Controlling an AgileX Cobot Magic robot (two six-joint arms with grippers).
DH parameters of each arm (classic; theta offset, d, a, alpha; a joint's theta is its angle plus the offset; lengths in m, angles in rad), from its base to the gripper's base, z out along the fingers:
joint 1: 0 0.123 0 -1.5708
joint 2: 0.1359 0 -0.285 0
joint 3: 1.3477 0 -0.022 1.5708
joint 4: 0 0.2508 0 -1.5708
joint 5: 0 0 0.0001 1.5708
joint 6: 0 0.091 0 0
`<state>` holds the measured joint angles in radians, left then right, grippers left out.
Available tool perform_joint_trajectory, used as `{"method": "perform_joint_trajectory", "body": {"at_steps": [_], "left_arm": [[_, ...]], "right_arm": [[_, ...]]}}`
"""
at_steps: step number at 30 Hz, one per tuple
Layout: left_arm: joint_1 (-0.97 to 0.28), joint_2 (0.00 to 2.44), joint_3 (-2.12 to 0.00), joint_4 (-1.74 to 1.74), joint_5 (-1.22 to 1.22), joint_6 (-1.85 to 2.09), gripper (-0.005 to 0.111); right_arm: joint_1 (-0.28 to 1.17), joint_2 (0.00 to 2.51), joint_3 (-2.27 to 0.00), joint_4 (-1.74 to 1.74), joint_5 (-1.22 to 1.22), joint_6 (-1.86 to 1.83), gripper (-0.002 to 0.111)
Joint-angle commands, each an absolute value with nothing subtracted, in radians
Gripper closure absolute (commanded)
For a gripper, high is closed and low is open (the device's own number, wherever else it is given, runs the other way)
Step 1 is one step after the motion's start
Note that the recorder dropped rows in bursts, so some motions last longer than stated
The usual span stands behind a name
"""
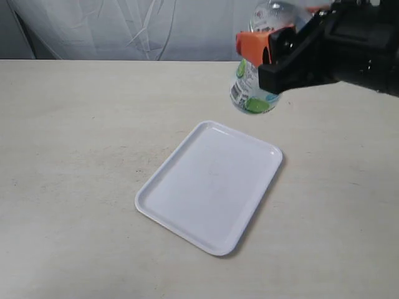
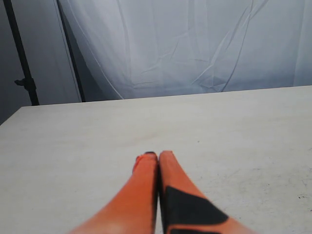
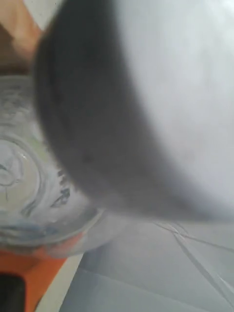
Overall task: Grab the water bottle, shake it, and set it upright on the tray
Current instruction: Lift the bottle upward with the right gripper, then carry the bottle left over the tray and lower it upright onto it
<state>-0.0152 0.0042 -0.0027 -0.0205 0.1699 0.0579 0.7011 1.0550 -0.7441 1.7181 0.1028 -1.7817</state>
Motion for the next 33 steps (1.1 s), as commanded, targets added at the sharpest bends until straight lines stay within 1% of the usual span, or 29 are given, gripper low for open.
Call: {"method": "perform_joint_trajectory", "body": {"at_steps": [1,4,7,10,14,16,20,25,27,30,31,32,33], "left_arm": [[-0.022,0.000,0.000,-0.020,0.157,0.055,0.105],[-0.022,0.000,0.000,-0.020,0.157,0.055,0.105],[-0.022,0.000,0.000,-0.020,0.157,0.055,0.105],[-0.022,0.000,0.000,-0.020,0.157,0.055,0.105],[-0.022,0.000,0.000,-0.020,0.157,0.055,0.105],[-0.022,0.000,0.000,-0.020,0.157,0.055,0.105],[-0.022,0.000,0.000,-0.020,0.157,0.055,0.105],[-0.022,0.000,0.000,-0.020,0.161,0.055,0.105],[-0.022,0.000,0.000,-0.020,0.161,0.055,0.105],[-0.022,0.000,0.000,-0.020,0.161,0.055,0.105],[-0.022,0.000,0.000,-0.020,0.161,0.055,0.105],[-0.022,0.000,0.000,-0.020,0.161,0.055,0.105],[-0.022,0.000,0.000,-0.020,0.161,0.055,0.105]], "right_arm": [[0.700,1.171,-0.713,1.740,0.119,-1.732,0.109],[0.700,1.311,-0.651,1.737,0.199,-1.720,0.109],[0.700,1.390,-0.662,1.732,0.278,-1.720,0.109],[0.700,1.362,-0.737,1.724,0.294,-1.720,0.109],[0.700,1.241,-0.919,1.682,0.273,-1.734,0.109],[0.700,1.224,-0.951,1.671,0.254,-1.734,0.109],[0.700,1.265,-0.899,1.664,0.259,-1.717,0.109],[0.700,1.396,-0.773,1.664,0.288,-1.701,0.109],[0.700,1.425,-0.761,1.664,0.352,-1.701,0.109],[0.700,1.447,-0.764,1.629,0.599,-1.732,0.109],[0.700,1.447,-0.764,1.591,0.631,-1.759,0.109],[0.700,1.445,-0.764,1.562,0.548,-1.753,0.109],[0.700,1.440,-0.762,1.548,0.235,-1.640,0.109]]}}
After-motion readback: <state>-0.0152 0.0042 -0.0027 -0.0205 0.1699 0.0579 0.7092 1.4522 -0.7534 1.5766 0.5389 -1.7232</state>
